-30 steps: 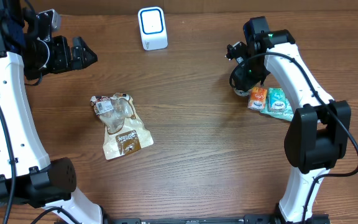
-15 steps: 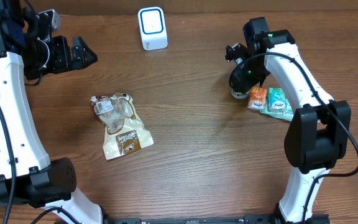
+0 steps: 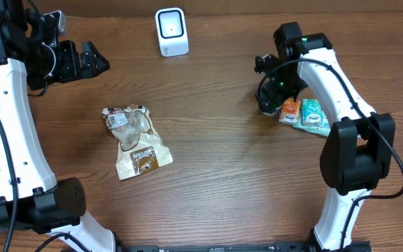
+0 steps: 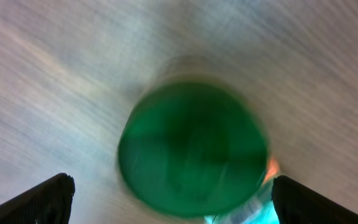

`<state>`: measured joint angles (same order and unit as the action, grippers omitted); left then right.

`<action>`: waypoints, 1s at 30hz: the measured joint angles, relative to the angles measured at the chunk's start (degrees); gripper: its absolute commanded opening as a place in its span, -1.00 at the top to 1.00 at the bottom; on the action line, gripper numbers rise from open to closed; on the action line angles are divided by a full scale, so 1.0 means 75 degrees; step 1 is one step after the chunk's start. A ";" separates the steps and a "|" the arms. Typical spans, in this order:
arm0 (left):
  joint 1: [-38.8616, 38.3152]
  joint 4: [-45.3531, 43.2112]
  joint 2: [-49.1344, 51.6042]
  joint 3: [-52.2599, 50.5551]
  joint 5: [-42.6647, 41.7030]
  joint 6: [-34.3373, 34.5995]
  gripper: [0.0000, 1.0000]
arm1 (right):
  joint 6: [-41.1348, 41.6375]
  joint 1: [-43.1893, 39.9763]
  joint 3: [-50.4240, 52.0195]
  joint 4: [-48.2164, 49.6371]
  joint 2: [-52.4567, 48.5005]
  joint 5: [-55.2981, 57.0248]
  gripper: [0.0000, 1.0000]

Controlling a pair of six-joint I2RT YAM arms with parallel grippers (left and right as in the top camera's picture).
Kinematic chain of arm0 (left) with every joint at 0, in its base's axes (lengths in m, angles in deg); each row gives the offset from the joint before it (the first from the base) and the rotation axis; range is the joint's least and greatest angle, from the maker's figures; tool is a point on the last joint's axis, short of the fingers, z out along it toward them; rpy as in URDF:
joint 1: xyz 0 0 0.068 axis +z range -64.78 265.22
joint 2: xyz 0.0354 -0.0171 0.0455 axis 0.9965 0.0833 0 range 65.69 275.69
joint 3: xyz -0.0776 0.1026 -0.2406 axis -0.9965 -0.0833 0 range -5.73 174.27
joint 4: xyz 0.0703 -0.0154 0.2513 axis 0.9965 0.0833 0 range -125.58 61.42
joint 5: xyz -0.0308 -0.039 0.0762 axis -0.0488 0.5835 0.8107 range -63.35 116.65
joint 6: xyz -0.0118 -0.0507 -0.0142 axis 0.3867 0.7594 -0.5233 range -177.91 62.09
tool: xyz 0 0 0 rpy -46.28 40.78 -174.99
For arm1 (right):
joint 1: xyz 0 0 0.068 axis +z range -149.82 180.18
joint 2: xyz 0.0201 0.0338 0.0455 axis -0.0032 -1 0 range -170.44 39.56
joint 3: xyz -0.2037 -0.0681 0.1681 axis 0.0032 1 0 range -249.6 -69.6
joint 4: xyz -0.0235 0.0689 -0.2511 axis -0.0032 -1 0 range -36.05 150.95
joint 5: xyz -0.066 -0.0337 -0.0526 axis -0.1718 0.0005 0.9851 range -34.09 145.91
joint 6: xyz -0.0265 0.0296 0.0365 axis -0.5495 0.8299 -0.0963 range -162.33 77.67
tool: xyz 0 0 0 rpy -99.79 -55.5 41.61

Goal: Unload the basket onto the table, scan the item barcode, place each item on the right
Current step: 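Release the jar and move the right gripper to the mushroom bag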

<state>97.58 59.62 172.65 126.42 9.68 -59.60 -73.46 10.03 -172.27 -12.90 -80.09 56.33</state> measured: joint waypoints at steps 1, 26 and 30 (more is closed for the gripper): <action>0.0000 0.0000 0.0000 0.0000 0.0000 0.0000 -0.99 | 0.0003 -0.0003 -0.0111 -0.0227 -0.0003 -0.0009 -1.00; 0.0000 0.0000 0.0000 0.0000 0.0000 0.0000 -0.99 | 0.4211 0.1545 -0.4575 -0.1195 -0.0073 -0.4360 -0.78; 0.0000 0.0000 0.0000 0.0000 0.0000 0.0000 -0.99 | 0.4642 0.2422 -0.4491 -0.1075 -0.0434 -0.3596 -0.71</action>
<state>97.58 59.62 172.65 126.42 9.68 -59.60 -38.64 28.19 -205.95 -20.96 -83.35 29.36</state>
